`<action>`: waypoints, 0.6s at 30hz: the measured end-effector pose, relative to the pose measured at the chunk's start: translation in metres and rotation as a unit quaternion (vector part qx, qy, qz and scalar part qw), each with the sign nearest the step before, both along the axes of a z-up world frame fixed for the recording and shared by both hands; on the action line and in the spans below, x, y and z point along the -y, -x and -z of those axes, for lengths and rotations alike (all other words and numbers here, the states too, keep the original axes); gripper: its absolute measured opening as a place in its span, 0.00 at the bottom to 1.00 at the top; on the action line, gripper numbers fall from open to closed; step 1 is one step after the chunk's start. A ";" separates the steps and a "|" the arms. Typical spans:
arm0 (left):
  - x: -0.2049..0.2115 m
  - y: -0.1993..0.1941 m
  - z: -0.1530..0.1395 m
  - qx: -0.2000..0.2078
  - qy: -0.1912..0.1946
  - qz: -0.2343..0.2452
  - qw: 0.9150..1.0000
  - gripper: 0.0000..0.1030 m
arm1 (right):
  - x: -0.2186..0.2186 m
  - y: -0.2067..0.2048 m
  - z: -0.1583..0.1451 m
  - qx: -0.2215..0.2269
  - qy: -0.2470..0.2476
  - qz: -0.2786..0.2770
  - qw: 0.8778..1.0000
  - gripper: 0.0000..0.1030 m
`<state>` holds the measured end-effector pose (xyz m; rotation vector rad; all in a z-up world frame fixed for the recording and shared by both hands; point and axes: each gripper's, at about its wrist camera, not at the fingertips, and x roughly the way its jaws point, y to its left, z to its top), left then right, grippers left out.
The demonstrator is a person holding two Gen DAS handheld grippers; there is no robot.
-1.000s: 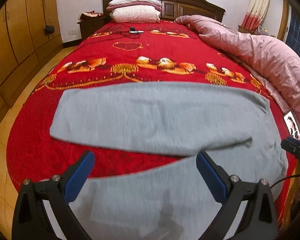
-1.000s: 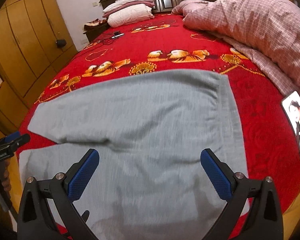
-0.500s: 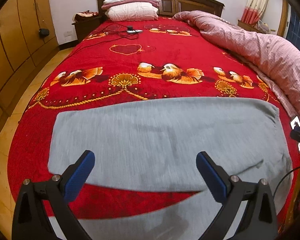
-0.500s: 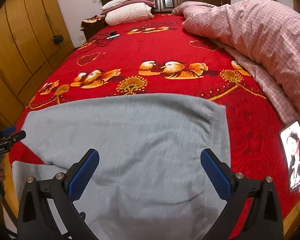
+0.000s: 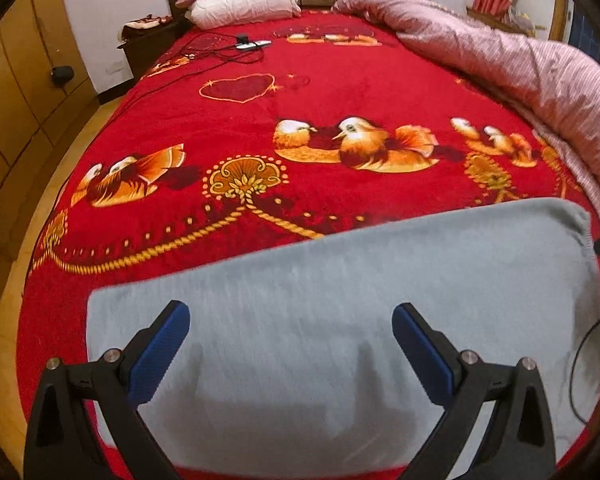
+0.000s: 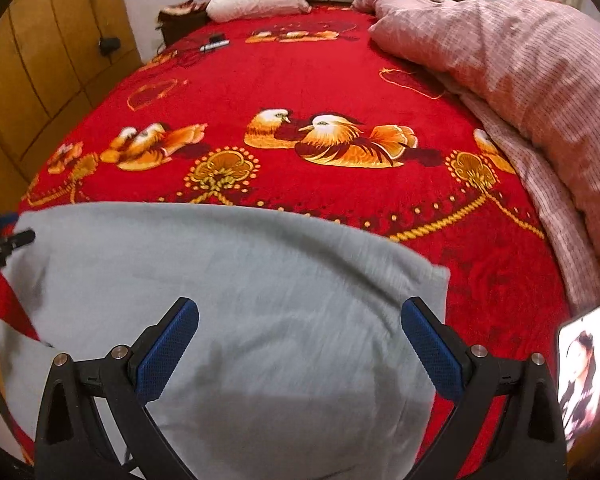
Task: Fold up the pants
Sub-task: 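Move both grippers forward over the pants toward the waistband edge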
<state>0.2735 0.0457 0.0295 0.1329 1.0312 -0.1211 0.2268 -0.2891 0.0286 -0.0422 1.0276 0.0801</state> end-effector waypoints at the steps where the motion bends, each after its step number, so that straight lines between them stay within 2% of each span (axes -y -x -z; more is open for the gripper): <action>1: -0.001 -0.008 0.003 -0.006 -0.003 0.005 1.000 1.00 | 0.001 -0.005 0.003 -0.004 0.004 -0.004 1.000 1.00; 8: 0.002 -0.040 0.023 -0.034 -0.014 0.044 0.998 1.00 | 0.012 -0.033 0.017 -0.028 0.011 -0.017 0.999 1.00; 12: 0.004 -0.051 0.041 -0.056 -0.023 0.058 0.996 0.92 | 0.020 -0.048 0.025 -0.036 0.007 -0.012 0.999 1.00; 18: 0.000 -0.057 0.053 -0.061 -0.002 0.066 0.996 0.96 | 0.023 -0.070 0.051 -0.064 0.014 -0.023 0.998 0.94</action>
